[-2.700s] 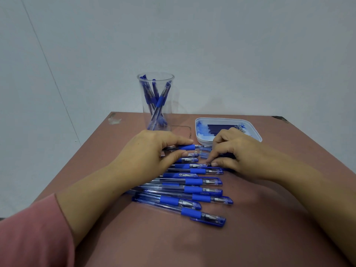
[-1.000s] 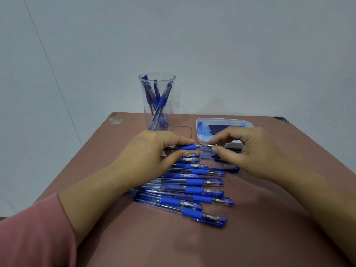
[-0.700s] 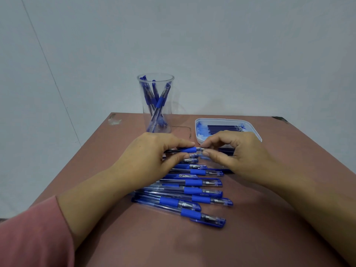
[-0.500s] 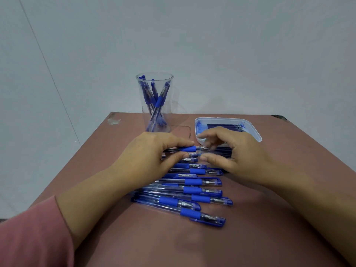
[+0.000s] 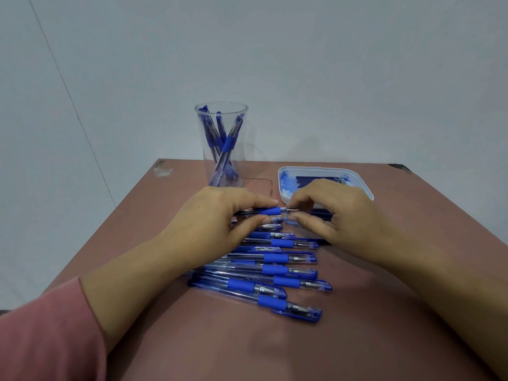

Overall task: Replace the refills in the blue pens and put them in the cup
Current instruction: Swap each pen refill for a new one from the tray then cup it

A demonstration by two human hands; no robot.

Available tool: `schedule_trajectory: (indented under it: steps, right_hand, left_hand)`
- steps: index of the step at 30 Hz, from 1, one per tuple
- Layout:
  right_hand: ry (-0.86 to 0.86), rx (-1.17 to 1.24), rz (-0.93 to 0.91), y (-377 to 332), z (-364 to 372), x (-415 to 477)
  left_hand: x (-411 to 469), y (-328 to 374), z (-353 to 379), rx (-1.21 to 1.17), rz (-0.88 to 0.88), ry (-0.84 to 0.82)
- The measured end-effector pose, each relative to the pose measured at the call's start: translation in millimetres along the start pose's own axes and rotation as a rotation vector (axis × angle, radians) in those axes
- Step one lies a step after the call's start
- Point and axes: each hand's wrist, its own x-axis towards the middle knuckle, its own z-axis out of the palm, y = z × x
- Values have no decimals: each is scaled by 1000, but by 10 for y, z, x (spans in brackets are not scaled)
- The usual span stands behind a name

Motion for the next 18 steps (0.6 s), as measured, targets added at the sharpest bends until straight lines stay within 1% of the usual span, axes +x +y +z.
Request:
schedule_trajectory:
  steps: [3,6,9,11,14,18]
  right_hand:
    - [-10,-12,14,26,19,-5]
    - [-6,40,29,7,-2,-20]
    - [-9,8,-11,-9,-8,-6]
    - [-4,-10,-7,1,3,-5]
    - [2,23,18,7,-5,-24]
    - [-3,37,0,-31,-21,-10]
  left_hand:
    - [2,12,-4,-6,-2,-5]
    - [-2,2,0,-13,-9,-7]
    - [-7,0,4,-14,-18,-7]
    - [-7,6,4,-12,-18,-10]
    - [-3,8,4,-16,-22,-11]
    - [-5,10,11,-16,-22,-7]
